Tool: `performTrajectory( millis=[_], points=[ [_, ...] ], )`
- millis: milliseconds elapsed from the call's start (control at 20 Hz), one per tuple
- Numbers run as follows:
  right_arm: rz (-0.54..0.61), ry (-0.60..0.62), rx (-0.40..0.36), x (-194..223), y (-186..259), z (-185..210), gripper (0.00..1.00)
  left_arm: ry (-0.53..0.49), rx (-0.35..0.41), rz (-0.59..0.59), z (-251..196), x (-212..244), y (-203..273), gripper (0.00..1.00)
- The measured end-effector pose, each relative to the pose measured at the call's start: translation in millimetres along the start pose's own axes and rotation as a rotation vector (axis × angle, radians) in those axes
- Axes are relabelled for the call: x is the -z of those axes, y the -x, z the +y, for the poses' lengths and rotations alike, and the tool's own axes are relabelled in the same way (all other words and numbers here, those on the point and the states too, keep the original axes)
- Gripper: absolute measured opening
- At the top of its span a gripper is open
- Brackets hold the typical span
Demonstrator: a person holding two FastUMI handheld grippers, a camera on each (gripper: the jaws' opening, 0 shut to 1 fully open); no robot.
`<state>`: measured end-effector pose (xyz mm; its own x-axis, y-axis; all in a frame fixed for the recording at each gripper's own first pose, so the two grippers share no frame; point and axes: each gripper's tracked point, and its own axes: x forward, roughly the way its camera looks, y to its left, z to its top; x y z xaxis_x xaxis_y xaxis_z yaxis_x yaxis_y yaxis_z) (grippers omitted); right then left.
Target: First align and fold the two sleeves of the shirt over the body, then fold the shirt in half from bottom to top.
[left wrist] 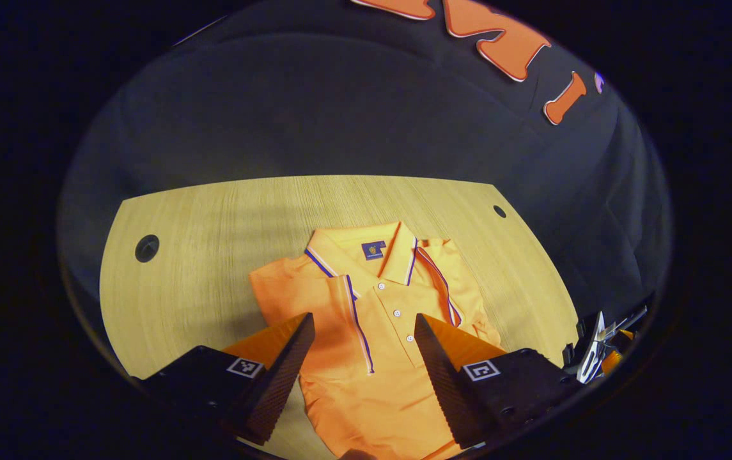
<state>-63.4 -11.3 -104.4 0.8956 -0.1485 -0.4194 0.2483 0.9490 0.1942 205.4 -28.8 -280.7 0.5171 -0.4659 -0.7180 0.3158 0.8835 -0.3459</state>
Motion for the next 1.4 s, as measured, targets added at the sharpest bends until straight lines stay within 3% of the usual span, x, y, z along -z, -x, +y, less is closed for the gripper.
performTrajectory(
  millis=[300,400,550,950,1150,1250,1400],
  points=[
    [-0.061,0.085,-0.057,-11.1,-3.9,4.5,0.96,-0.027,-0.106,-0.153,-9.0,2.2,68.3,0.97],
    [-0.099,0.106,-0.073,-17.2,-0.8,3.6,0.96,-0.026,-0.132,-0.241,-15.1,1.3,91.3,1.00],
    [-0.158,0.139,-0.103,-23.9,4.2,3.8,0.96,-0.011,-0.177,-0.353,-20.6,2.1,127.7,0.97],
    [-0.383,0.221,-0.179,-41.1,28.7,20.4,0.96,-0.121,-0.311,-0.746,-58.1,3.5,235.4,0.96],
    [-0.433,0.229,-0.228,-43.2,39.9,25.8,0.96,-0.139,-0.351,-0.888,-78.9,16.5,289.7,0.96],
    [-0.431,0.228,-0.253,-36.9,42.0,23.7,0.96,-0.132,-0.321,-0.870,-100.0,33.0,301.2,0.95],
    [-0.347,0.252,-0.269,-9.1,34.1,12.9,0.96,-0.103,-0.348,-0.770,-104.4,70.4,296.6,0.96]
  ],
)
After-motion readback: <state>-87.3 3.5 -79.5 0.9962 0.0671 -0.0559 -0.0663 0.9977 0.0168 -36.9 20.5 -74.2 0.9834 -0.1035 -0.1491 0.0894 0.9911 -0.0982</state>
